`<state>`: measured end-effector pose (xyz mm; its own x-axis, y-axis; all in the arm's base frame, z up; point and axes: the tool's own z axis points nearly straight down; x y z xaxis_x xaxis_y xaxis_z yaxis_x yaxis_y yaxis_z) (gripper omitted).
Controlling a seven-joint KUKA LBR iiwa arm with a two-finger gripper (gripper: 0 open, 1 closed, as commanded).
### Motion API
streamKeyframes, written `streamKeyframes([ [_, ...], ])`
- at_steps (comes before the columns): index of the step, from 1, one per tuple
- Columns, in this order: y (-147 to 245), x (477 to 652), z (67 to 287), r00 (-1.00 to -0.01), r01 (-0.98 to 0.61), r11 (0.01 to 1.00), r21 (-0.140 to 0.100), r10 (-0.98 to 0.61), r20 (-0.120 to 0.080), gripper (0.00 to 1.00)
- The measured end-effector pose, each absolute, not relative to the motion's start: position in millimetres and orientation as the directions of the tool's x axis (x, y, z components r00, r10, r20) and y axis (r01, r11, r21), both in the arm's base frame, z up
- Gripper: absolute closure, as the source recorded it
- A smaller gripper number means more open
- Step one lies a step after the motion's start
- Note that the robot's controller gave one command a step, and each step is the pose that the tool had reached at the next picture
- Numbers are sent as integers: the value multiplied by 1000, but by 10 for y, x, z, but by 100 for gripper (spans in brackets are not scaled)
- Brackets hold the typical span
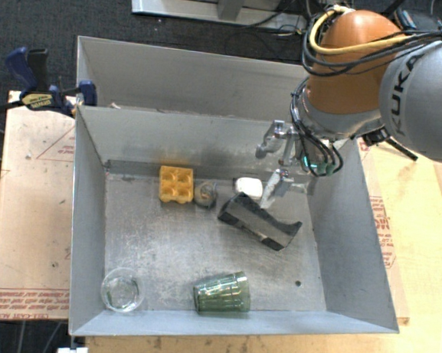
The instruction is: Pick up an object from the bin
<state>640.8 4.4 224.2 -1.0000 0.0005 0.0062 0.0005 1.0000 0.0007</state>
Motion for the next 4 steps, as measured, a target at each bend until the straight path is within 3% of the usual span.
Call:
streamKeyframes([
  [1, 44, 6423, 2284, -1000, 1, 1000, 1, 1, -1, 0],
  [2, -62, 6351, 1638, -999, 54, 999, 2, 54, -6, 0],
  [3, -120, 6296, 1229, -997, 72, 997, 1, 72, 4, 0],
  [4, -169, 6280, 1089, -967, 256, 967, 1, 256, 5, 0],
])
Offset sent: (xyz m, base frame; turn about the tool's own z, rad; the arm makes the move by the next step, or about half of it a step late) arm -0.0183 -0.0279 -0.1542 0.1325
